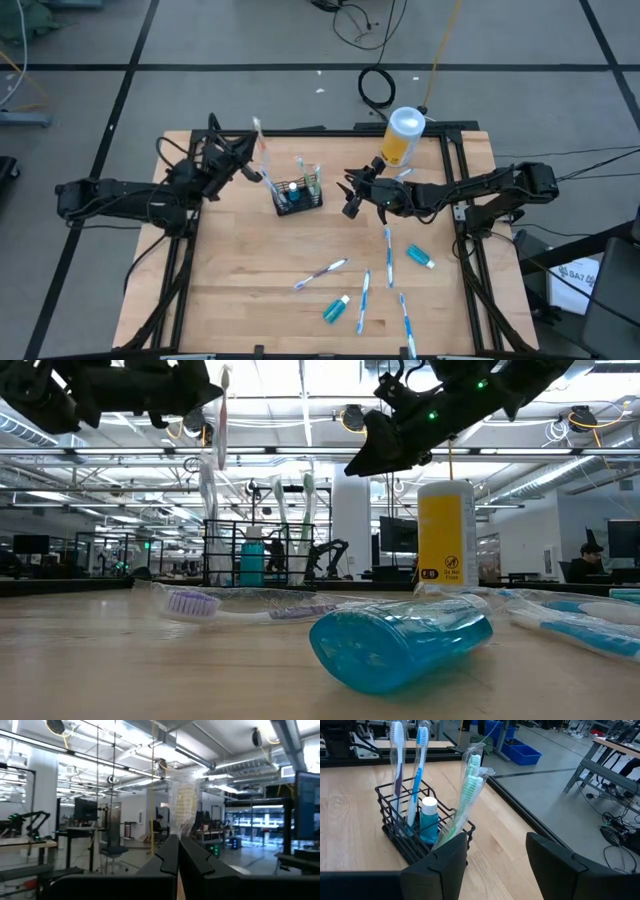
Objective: Pick & Place toothbrushing station
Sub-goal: Put the orange toothbrush into the black mesh organizer
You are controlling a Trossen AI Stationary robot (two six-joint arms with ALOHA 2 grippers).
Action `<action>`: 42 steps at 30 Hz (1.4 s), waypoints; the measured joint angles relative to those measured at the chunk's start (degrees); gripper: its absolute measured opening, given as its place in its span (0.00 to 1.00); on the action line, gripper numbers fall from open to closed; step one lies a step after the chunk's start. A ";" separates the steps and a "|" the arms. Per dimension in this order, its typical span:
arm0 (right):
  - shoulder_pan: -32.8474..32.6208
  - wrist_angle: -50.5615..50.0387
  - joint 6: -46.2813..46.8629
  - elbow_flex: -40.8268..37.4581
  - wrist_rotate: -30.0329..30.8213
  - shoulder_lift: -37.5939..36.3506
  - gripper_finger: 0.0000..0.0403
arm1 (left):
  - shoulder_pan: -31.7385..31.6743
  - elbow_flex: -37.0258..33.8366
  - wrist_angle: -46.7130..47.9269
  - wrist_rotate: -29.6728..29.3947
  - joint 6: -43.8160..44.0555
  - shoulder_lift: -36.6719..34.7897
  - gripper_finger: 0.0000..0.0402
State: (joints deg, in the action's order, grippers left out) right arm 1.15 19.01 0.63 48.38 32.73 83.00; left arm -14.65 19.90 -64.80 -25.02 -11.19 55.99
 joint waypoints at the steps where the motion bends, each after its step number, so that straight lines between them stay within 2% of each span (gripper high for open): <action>1: 0.00 0.00 -0.01 0.00 0.00 0.00 0.49 | -0.28 0.00 0.07 0.91 0.52 0.00 0.01; 7: 0.02 0.02 -0.01 0.00 0.00 0.00 0.49 | -0.55 0.02 5.18 2.72 4.74 0.37 0.02; 13: 0.02 0.02 -0.01 0.00 0.00 0.00 0.49 | -0.54 0.02 4.64 3.63 8.54 7.44 0.01; 19: 0.00 0.01 0.15 0.00 0.00 0.00 0.49 | 1.19 0.04 3.33 3.11 8.60 12.38 0.01; 26: -0.08 -0.43 0.17 0.00 0.00 0.00 0.49 | 5.51 0.04 3.69 -3.92 6.38 12.94 0.02; 36: -0.09 -0.66 2.14 0.00 -0.02 0.00 0.49 | 12.13 0.04 8.22 -17.31 2.31 12.96 0.01; 42: -0.09 -0.38 2.00 0.00 -0.02 0.00 0.49 | 15.36 0.04 8.04 -18.72 -0.40 12.94 0.03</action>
State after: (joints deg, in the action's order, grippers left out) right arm 1.06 18.64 2.63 48.38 32.71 83.00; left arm 0.71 19.94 -56.76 -43.75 -11.59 68.93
